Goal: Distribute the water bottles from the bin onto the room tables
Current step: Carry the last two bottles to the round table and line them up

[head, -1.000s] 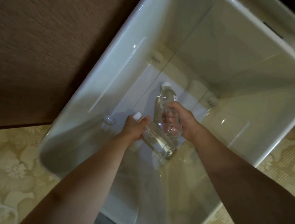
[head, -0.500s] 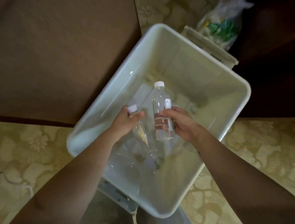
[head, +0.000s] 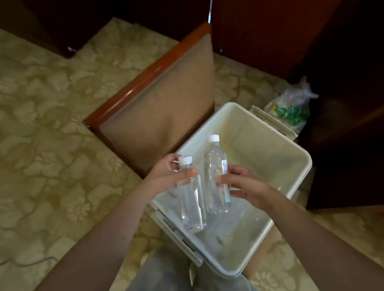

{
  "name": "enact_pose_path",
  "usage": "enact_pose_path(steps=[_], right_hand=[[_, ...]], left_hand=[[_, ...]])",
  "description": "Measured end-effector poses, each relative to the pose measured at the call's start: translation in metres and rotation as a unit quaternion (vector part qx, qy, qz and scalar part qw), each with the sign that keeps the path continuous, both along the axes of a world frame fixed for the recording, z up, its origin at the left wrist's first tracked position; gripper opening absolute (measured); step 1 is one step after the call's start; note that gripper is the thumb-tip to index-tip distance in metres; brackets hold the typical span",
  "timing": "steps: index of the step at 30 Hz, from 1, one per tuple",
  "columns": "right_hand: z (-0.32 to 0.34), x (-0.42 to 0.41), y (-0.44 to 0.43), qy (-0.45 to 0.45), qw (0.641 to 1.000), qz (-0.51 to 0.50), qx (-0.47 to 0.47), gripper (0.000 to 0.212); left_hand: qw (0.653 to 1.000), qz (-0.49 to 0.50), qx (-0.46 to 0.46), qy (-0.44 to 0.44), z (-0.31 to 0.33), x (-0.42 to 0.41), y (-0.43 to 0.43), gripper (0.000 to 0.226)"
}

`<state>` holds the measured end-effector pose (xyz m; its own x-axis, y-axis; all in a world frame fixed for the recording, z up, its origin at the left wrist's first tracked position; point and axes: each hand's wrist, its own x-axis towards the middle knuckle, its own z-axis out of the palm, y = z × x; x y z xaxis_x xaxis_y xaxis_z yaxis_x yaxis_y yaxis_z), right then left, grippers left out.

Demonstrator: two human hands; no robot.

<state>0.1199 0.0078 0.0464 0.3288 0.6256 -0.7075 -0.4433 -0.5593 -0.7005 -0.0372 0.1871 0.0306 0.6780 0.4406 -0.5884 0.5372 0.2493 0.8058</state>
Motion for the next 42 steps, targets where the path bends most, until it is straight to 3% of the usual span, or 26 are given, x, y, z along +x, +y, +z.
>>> enact_pose_path(steps=[5, 7, 11, 13, 15, 18, 20, 23, 28, 31, 34, 42], right_hand=[[0.033, -0.051, 0.014, -0.009, 0.997, 0.072, 0.037, 0.027], [0.040, -0.076, 0.023, -0.015, 0.994, 0.098, 0.050, 0.036], [0.055, -0.135, 0.051, -0.032, 0.986, 0.146, 0.067, 0.052], [0.065, -0.170, 0.068, -0.034, 0.981, 0.176, 0.079, 0.057], [0.074, -0.208, 0.086, -0.037, 0.973, 0.207, 0.096, 0.050], [0.086, -0.267, 0.111, -0.039, 0.962, 0.241, 0.122, 0.037], [0.092, -0.304, 0.127, -0.042, 0.954, 0.266, 0.133, 0.041], [0.101, -0.359, 0.148, -0.049, 0.940, 0.306, 0.142, 0.044], [0.114, -0.438, 0.185, -0.032, 0.913, 0.372, 0.166, 0.041], [0.118, -0.478, 0.212, -0.030, 0.894, 0.411, 0.174, 0.049], [0.119, -0.516, 0.245, -0.033, 0.876, 0.446, 0.180, 0.043], [0.118, -0.594, 0.365, -0.016, 0.842, 0.506, 0.187, 0.054]], left_hand=[[0.999, 0.021, 0.020, -0.018, 0.041, -0.063, 0.006, 0.048], [0.999, 0.032, 0.029, -0.030, 0.054, -0.094, 0.010, 0.048], [0.993, 0.060, 0.087, -0.053, 0.078, -0.172, 0.021, 0.077], [0.991, 0.084, 0.092, -0.057, 0.093, -0.215, 0.025, 0.068], [0.987, 0.118, 0.093, -0.058, 0.108, -0.261, 0.030, 0.050], [0.978, 0.157, 0.125, -0.054, 0.124, -0.332, 0.036, 0.075], [0.972, 0.186, 0.135, -0.054, 0.133, -0.378, 0.037, 0.071], [0.954, 0.253, 0.154, -0.050, 0.147, -0.438, 0.036, 0.053], [0.917, 0.358, 0.163, -0.062, 0.159, -0.526, 0.035, 0.074], [0.889, 0.420, 0.168, -0.064, 0.159, -0.569, 0.039, 0.073], [0.868, 0.463, 0.168, -0.064, 0.159, -0.606, 0.050, 0.073], [0.832, 0.515, 0.195, -0.071, 0.164, -0.680, 0.134, 0.077]])
